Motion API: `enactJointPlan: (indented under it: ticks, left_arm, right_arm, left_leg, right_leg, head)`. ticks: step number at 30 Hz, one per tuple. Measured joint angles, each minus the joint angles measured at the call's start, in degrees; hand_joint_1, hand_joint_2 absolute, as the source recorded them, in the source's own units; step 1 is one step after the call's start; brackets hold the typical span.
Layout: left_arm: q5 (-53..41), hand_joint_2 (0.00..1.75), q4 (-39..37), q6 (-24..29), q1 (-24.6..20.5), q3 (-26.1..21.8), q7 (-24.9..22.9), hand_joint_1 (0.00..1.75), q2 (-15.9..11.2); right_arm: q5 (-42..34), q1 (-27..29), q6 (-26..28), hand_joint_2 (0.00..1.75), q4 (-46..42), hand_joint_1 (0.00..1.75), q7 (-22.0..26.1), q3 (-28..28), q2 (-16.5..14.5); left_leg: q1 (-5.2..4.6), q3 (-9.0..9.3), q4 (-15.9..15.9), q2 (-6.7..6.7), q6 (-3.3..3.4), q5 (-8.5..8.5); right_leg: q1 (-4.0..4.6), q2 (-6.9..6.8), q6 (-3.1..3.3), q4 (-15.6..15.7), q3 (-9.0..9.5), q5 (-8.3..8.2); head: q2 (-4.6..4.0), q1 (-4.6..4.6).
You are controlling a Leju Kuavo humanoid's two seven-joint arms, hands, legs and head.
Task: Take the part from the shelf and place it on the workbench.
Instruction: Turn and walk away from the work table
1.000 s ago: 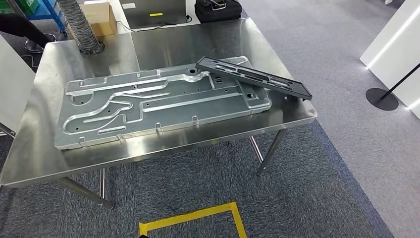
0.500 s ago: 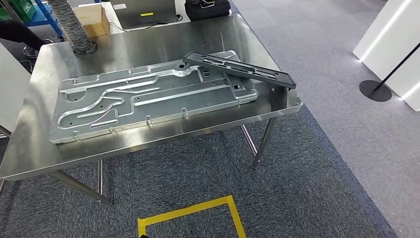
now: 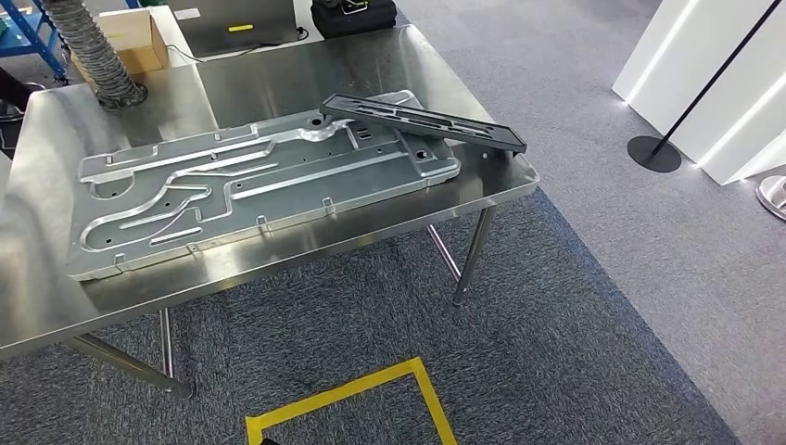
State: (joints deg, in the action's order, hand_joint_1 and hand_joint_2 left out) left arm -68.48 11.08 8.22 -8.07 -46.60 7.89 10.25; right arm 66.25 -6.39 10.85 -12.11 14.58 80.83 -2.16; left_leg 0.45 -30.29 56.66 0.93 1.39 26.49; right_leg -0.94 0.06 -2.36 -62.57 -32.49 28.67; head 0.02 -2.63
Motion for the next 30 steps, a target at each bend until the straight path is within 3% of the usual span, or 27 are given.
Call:
enactJointPlan:
  ticks: [2,6,8,10,11,12,14,16,18,20,22,24,26,27,28,30]
  left_arm:
    - [0.0,0.0,0.0,0.03,-0.1,0.0,-0.01,0.0,0.01]
    - [-0.01,0.0,0.0,0.06,-0.21,0.0,-0.01,0.0,0.0]
    - [-0.02,0.0,0.0,0.06,-0.22,0.0,-0.01,0.0,0.0]
    - [-0.04,0.0,0.0,0.05,-0.19,0.0,0.0,0.0,0.0]
    - [-0.06,0.0,0.0,0.03,-0.15,0.0,0.0,0.0,0.0]
    - [-0.07,0.0,0.0,0.01,-0.13,0.0,-0.01,0.0,0.0]
    - [-0.11,0.0,0.0,-0.03,-0.15,0.01,-0.01,0.0,0.0]
    - [-0.15,0.0,0.0,-0.08,-0.17,0.02,-0.03,0.0,-0.03]
    - [-0.2,0.0,0.0,-0.14,-0.3,0.03,-0.1,0.0,-0.07]
    - [-0.25,0.0,0.0,-0.18,-0.54,0.06,-0.15,0.0,-0.04]
    - [-0.26,0.0,0.0,-0.2,-0.64,0.15,-0.16,0.0,0.03]
    - [-0.26,0.0,0.0,-0.2,-0.52,0.27,-0.17,0.0,0.06]
    - [-0.26,0.0,0.0,-0.2,-0.33,0.35,-0.18,0.0,0.03]
    - [-0.27,0.0,0.0,-0.2,-0.3,0.37,-0.19,0.0,0.02]
    - [-0.28,0.0,0.0,-0.2,-0.32,0.39,-0.19,0.0,0.01]
    - [-0.33,0.0,0.0,-0.21,-0.43,0.42,-0.19,0.0,0.06]
  right_arm:
    - [-0.01,-0.16,-0.03,0.0,0.0,0.0,0.06,-0.03,0.04]
    - [-0.17,-0.07,-0.58,0.0,0.01,0.0,-0.13,-0.03,0.05]
    - [-0.25,-0.11,-0.97,0.0,0.02,0.0,-0.25,-0.03,0.06]
    - [-0.34,-0.12,-1.16,0.0,0.03,0.0,-0.36,-0.03,0.06]
    - [-0.37,-0.08,-1.17,0.0,0.04,0.0,-0.42,-0.03,0.06]
    - [-0.39,-0.04,-1.17,0.0,0.04,0.0,-0.46,-0.03,0.06]
    - [-0.39,-0.01,-1.17,0.0,0.04,0.0,-0.5,-0.03,0.06]
    - [-0.38,-0.1,-1.15,0.0,0.04,0.0,-0.5,-0.03,0.05]
    - [-0.25,-0.09,-1.01,0.0,0.04,0.0,-0.5,-0.04,0.04]
    - [-0.11,0.17,-0.87,0.0,0.05,0.0,-0.5,-0.05,0.04]
    - [-0.09,0.29,-0.87,0.0,0.09,0.0,-0.42,-0.08,0.03]
    - [-0.01,0.02,-0.8,0.0,0.13,0.0,-0.34,-0.23,0.06]
    - [0.31,-0.2,-0.48,0.0,0.13,0.0,-0.5,-0.51,0.13]
    - [0.53,-0.16,-0.25,0.0,0.13,0.0,-0.6,-0.68,0.15]
    - [0.77,-0.08,-0.06,0.0,0.13,0.0,-0.71,-0.86,0.15]
    - [1.05,0.04,0.17,0.0,0.13,0.0,-0.76,-1.19,0.24]
  left_leg:
    - [-0.2,-0.22,0.25,0.03,-0.51,-0.03]
    - [-0.14,-0.73,0.99,0.34,-1.76,0.45]
    - [-0.03,-2.59,5.46,0.05,-2.17,3.52]
    - [0.07,-5.75,13.02,-0.26,-2.36,7.4]
    - [0.1,-6.85,15.71,-0.32,-2.42,8.26]
    - [0.13,-7.04,16.42,-0.36,-2.44,7.97]
    - [0.25,-4.39,11.52,-0.98,-2.31,4.56]
    - [0.41,-0.9,4.36,-3.0,-1.98,1.9]
    - [0.37,0.16,1.55,-4.26,-1.61,1.68]
    - [0.28,0.09,1.25,-3.84,-1.01,1.43]
    - [0.39,0.16,0.82,-3.13,-0.2,0.93]
    - [0.37,0.05,0.61,-2.19,0.23,0.64]
    - [0.21,-0.15,0.65,-1.59,0.3,0.6]
    - [0.17,-0.2,0.67,-1.47,0.3,0.59]
    - [0.14,-0.2,0.68,-1.54,0.29,0.59]
    - [0.13,-0.12,0.69,-1.85,0.21,0.55]
  right_leg:
    - [0.28,-0.18,0.53,5.22,2.37,-1.41]
    - [0.31,0.34,1.75,6.22,2.18,-1.76]
    - [0.1,0.83,2.39,6.61,2.11,-2.26]
    - [0.24,1.48,2.64,6.53,1.78,-2.44]
    - [0.29,1.9,2.67,6.42,1.63,-2.48]
    - [0.3,2.4,2.67,6.24,1.48,-2.51]
    - [0.29,3.64,2.55,5.76,1.28,-2.48]
    - [0.35,4.75,2.2,5.15,0.99,-2.35]
    - [0.31,5.53,1.47,4.8,0.44,-2.44]
    - [0.1,5.95,0.62,4.87,0.06,-2.66]
    - [0.05,4.27,0.08,3.35,-0.69,-1.54]
    - [0.08,1.62,-0.34,-2.81,-3.53,1.94]
    - [0.04,0.56,-0.69,-10.12,-6.96,4.92]
    - [0.02,0.43,-0.76,-11.51,-7.55,4.97]
    - [0.02,0.39,-0.72,-10.61,-7.0,3.96]
    - [0.09,1.11,-0.26,-3.04,-3.02,0.17]
  head:
    - [0.0,0.0]
    - [0.0,0.0]
    - [0.0,-0.01]
    - [0.01,-0.01]
    - [0.01,-0.01]
    - [0.01,-0.01]
    - [0.0,-0.01]
    - [-0.01,-0.01]
    - [-0.01,0.0]
    - [0.01,0.0]
    - [0.01,0.0]
    - [0.0,0.0]
    - [0.0,0.01]
    - [0.0,0.01]
    - [0.01,0.01]
    - [0.01,0.01]
